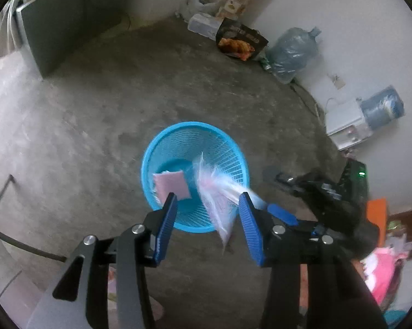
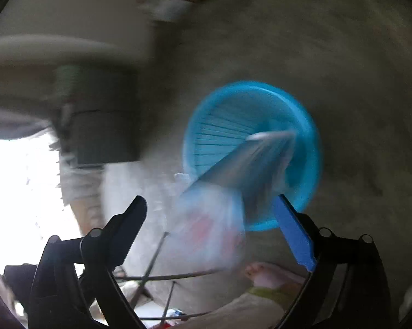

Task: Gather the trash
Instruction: 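Carry box and bag over the blue wastebasket and open both tools, then move both open tools back over the table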

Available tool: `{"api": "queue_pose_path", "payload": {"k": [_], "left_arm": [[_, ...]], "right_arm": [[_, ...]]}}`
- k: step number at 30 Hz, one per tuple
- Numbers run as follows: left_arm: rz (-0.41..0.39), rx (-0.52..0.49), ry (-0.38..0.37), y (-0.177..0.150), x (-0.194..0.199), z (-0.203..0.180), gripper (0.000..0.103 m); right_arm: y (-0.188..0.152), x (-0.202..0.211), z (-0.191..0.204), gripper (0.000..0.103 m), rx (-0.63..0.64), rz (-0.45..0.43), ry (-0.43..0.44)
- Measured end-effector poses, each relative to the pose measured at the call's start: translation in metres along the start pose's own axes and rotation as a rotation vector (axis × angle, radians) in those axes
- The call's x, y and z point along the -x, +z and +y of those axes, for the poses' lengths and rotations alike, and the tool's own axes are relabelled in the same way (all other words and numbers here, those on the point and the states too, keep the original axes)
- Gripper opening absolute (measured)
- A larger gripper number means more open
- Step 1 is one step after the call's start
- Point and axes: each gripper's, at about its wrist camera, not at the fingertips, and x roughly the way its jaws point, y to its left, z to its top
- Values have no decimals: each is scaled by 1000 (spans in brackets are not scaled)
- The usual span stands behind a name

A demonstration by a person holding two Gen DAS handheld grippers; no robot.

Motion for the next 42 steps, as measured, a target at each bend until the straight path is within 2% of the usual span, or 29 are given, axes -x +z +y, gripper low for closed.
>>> {"api": "queue_pose_path", "payload": {"k": [3, 8, 9, 13, 17, 23, 26, 29, 36, 40, 42], "left_arm": [[-24, -2, -28, -10, 17, 4, 47], [-112, -41, -8, -24, 69, 5, 49], [-134, -47, -2, -29, 85, 3, 49], [-196, -83, 3, -45, 138, 0, 51], [-315, -155, 60, -79, 206, 7, 65], [-428, -24, 152, -133, 276, 57, 70], [-492, 45, 214, -170, 302, 80, 73], [-549, 110, 283, -212, 325, 102, 73], [-676, 252, 417, -298, 371, 144, 73], [-730, 306, 463, -328, 387, 162, 73], [-726, 344, 463, -334, 391, 176, 73]], "right_arm": [[-15, 5, -18, 87, -21, -17, 11], [-45, 28, -28, 85, -6, -36, 25], [-41, 33, -28, 85, -5, -41, 31], [-41, 54, -16, 83, 42, -67, 73], [-53, 75, 18, 83, 160, -83, 108], [-85, 78, 91, 82, 366, -22, 167], [-112, 76, 131, 82, 497, 5, 185], [-152, 69, 170, 82, 645, 76, 225], [-236, 44, 215, 82, 900, 253, 280], [-281, 30, 235, 81, 981, 343, 281], [-298, 20, 242, 80, 998, 387, 282]]}}
